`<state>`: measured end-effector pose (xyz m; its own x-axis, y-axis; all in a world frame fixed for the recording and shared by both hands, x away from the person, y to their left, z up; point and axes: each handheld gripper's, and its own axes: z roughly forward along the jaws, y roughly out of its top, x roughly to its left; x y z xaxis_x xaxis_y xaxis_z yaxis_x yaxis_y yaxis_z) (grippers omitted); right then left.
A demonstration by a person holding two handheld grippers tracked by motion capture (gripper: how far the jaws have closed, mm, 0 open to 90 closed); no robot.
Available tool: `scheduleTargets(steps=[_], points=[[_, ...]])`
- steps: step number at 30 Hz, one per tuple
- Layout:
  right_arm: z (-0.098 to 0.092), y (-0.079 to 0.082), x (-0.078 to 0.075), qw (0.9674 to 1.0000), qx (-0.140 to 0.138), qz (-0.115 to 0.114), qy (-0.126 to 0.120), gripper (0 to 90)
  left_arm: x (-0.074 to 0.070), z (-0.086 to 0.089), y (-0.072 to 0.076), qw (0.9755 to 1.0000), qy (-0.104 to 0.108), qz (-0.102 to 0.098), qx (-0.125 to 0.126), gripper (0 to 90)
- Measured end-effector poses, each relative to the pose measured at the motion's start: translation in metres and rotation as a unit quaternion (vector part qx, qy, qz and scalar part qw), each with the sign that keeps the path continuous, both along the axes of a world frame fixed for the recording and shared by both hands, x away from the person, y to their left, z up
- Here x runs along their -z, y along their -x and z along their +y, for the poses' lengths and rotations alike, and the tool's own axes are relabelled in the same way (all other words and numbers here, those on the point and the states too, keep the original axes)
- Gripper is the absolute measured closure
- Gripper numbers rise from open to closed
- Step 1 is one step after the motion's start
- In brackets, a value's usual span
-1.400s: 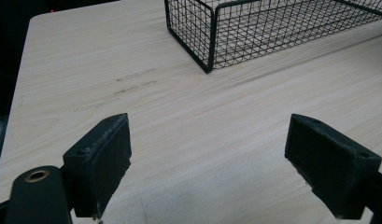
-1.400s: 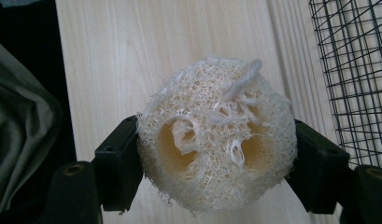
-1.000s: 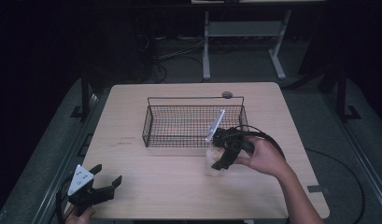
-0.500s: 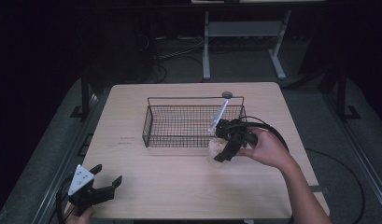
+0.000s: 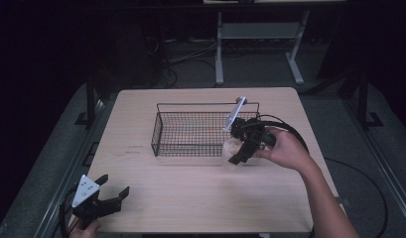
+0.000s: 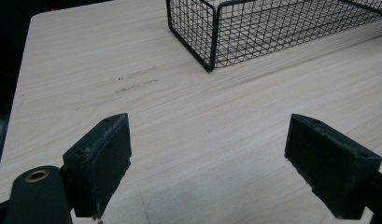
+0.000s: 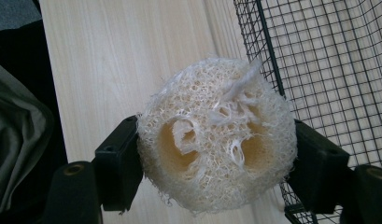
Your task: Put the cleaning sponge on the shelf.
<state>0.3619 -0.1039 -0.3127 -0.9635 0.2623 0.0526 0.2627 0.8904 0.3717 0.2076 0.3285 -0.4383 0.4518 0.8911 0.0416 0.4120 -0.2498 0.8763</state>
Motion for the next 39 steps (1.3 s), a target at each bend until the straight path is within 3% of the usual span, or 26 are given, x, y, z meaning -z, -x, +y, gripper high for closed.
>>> scheduleTargets(steps=[20,24,39], points=[[0.005,-0.026,-0.014,0.9999,0.012,-0.004,0.007,27.5,-0.001,0.000,0.000,1.0000,0.000,0.001,-0.001,13.8],[0.004,-0.031,-0.014,0.9998,0.019,-0.002,-0.002,27.5,0.000,0.000,-0.001,1.0000,0.000,0.000,0.000,13.8],[0.004,-0.058,-0.015,0.9984,0.056,0.001,0.005,27.5,0.000,0.001,0.000,1.0000,0.003,-0.001,-0.001,13.8]])
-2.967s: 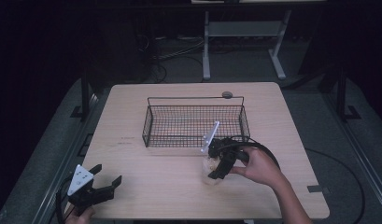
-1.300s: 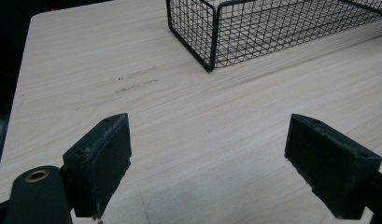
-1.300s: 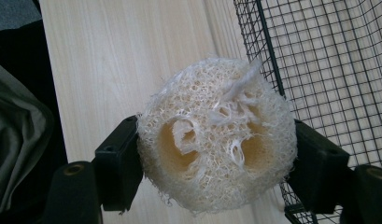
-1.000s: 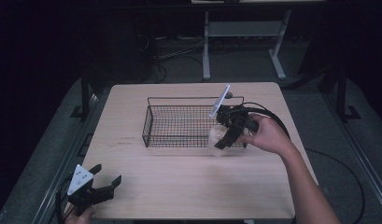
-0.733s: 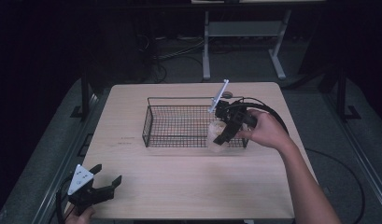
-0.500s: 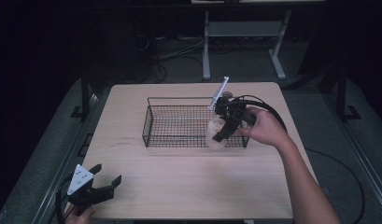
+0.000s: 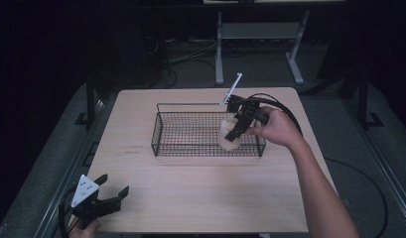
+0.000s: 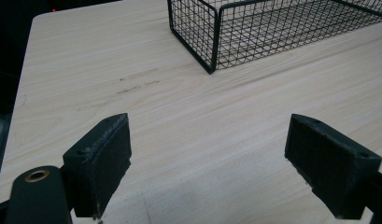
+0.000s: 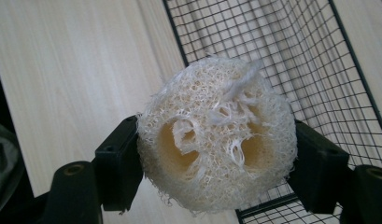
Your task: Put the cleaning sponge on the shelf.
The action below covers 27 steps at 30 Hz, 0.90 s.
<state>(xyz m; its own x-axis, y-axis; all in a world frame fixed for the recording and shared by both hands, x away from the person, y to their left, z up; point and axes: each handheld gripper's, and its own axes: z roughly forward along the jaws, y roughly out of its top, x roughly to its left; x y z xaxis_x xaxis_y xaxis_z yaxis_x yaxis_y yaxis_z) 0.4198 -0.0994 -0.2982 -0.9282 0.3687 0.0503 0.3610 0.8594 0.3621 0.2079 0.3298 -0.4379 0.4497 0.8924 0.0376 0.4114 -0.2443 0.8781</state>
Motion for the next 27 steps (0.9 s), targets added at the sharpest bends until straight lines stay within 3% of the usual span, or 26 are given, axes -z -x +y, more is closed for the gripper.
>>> scheduleTargets(steps=[12,17,27], points=[[0.005,-0.020,0.004,0.9996,0.025,-0.003,0.016,27.5,0.000,0.001,-0.001,1.0000,-0.001,0.000,-0.002,13.8],[0.005,-0.027,0.006,0.9995,0.031,0.000,0.010,27.5,0.000,0.002,0.000,1.0000,-0.001,-0.001,-0.003,13.8],[0.003,-0.037,0.015,0.9986,0.048,-0.001,0.020,27.5,0.000,0.001,-0.001,1.0000,-0.004,0.000,-0.002,13.8]])
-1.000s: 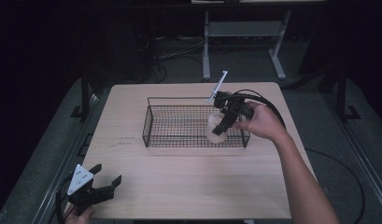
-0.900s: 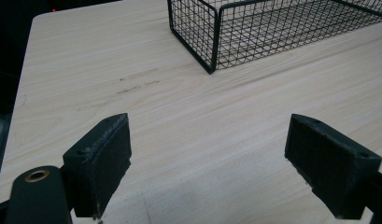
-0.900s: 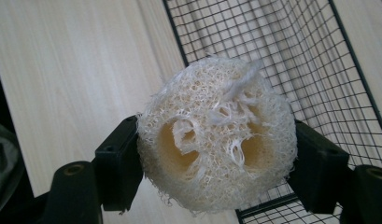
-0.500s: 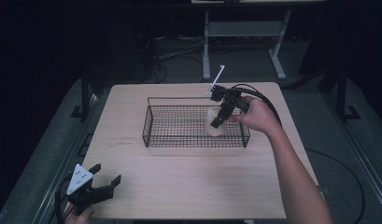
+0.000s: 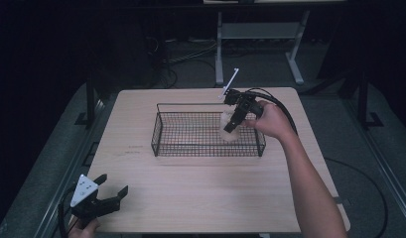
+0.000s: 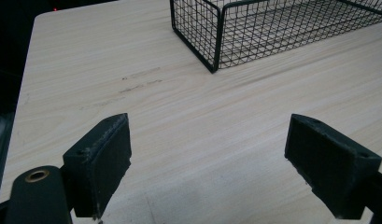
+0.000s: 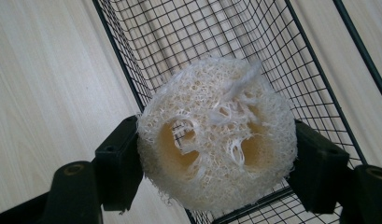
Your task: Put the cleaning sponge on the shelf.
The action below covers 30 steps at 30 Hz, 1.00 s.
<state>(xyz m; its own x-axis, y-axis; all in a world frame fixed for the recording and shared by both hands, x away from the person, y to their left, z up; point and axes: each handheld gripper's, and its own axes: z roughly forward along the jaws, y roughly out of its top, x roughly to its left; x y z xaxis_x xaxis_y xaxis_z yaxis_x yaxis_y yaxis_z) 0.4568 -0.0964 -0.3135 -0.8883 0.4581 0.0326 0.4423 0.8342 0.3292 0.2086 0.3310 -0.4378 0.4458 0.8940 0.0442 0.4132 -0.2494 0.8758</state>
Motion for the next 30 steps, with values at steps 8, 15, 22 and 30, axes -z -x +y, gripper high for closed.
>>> scheduleTargets(steps=[8,15,22,30], points=[[0.001,-0.006,0.007,0.9999,0.008,0.002,0.007,27.5,0.000,0.000,0.000,1.0000,-0.001,0.000,0.001,13.8],[0.003,-0.011,0.017,0.9998,0.013,0.009,0.010,27.5,0.000,0.000,0.000,1.0000,0.000,-0.001,0.001,13.8],[0.002,-0.012,0.029,0.9997,0.018,0.018,0.006,27.5,0.000,0.001,0.000,1.0000,0.000,-0.001,0.002,13.8],[-0.001,-0.013,0.044,0.9992,0.026,0.029,0.004,27.5,0.000,0.001,0.001,1.0000,0.001,-0.001,0.000,13.8]])
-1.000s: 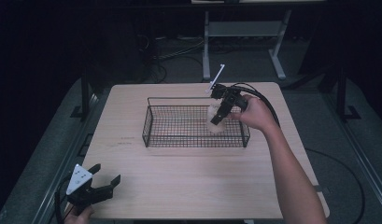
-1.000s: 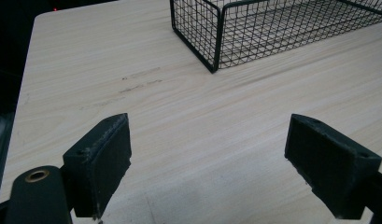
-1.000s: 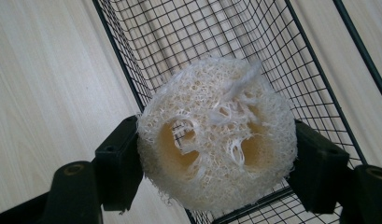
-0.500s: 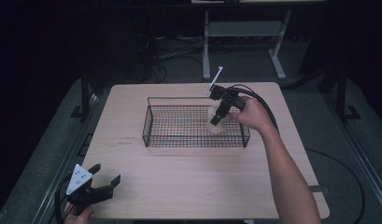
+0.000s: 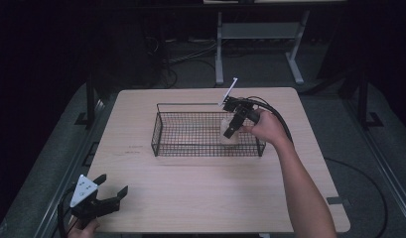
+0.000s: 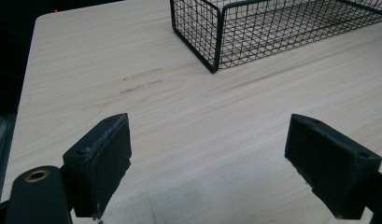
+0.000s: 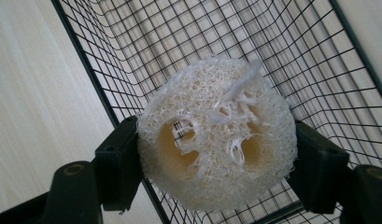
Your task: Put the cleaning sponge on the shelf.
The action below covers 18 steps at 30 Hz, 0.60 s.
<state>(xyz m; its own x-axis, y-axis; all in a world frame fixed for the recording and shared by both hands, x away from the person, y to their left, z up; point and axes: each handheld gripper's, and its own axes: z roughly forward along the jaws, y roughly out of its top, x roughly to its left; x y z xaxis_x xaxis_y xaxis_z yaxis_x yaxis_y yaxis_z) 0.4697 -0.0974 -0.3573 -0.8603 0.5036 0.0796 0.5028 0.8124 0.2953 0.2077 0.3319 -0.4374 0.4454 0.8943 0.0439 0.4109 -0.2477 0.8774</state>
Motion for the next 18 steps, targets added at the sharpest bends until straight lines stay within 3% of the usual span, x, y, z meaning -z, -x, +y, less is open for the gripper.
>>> scheduleTargets(steps=[18], points=[[-0.003,-0.004,0.031,0.9997,0.012,0.023,-0.003,27.4,0.000,0.000,-0.002,1.0000,0.001,0.002,0.000,13.8]])
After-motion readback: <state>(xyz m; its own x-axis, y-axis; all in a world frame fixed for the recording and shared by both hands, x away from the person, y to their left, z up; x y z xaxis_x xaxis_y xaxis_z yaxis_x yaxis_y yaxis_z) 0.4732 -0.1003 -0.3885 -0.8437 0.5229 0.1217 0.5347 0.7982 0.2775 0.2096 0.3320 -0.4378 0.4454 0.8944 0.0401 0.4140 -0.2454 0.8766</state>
